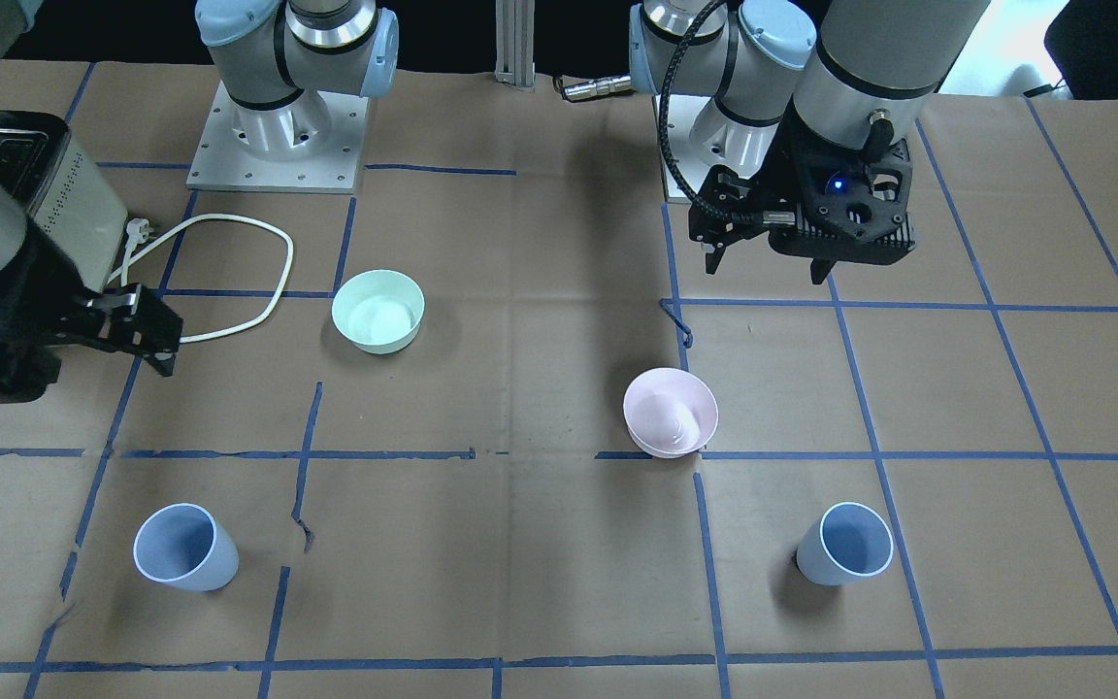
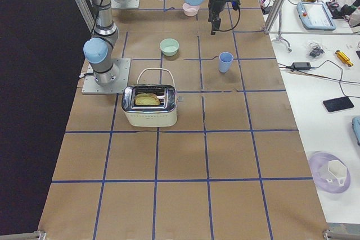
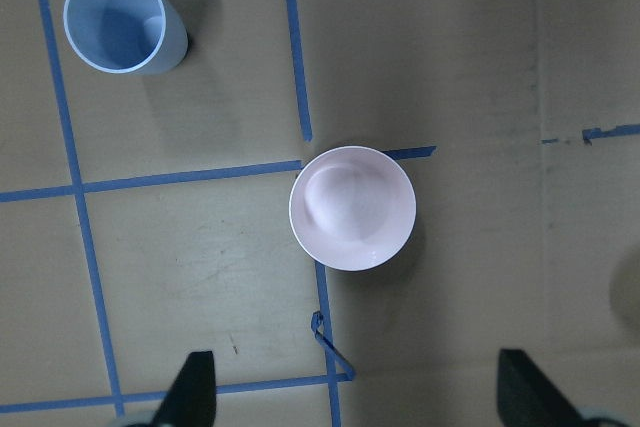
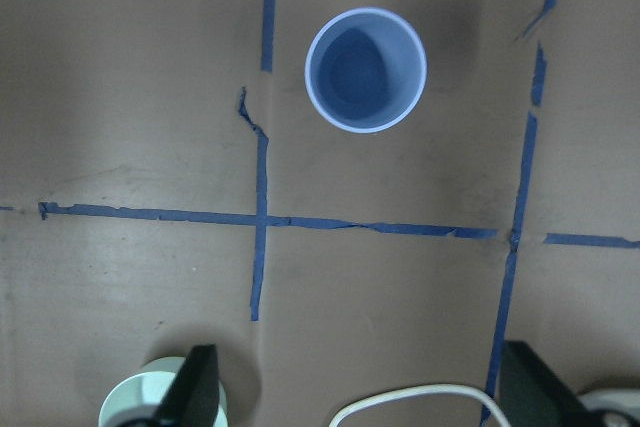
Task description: Stack blue cups with both arms
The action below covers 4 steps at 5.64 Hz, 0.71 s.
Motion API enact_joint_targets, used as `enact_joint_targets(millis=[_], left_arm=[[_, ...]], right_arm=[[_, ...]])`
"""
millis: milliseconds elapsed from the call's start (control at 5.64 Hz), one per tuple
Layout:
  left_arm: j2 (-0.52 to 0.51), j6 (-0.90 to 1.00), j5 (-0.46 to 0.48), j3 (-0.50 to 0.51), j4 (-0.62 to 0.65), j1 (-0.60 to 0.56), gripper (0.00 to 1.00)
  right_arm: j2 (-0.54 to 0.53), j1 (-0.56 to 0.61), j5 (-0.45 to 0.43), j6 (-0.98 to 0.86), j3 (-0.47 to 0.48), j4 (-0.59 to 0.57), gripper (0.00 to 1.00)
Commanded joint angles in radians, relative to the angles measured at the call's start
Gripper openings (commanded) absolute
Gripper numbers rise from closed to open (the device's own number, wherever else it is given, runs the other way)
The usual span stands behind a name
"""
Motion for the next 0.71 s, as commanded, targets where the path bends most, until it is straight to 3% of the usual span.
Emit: enact_joint_targets(millis=[0,532], left_arm=[[-0.043,0.006,0.003,-0.013,0.066,0.036,0.99],[-0.262,0.055,-0.01,-0.002,0.458,0.114,0.98]], right_arm=[[0.16,-0.031,0.001,-0.116,-0.134,-0.029,1.0],[0.275,-0.042,-0.001,-0.132,-0.066,-0.191,1.0]])
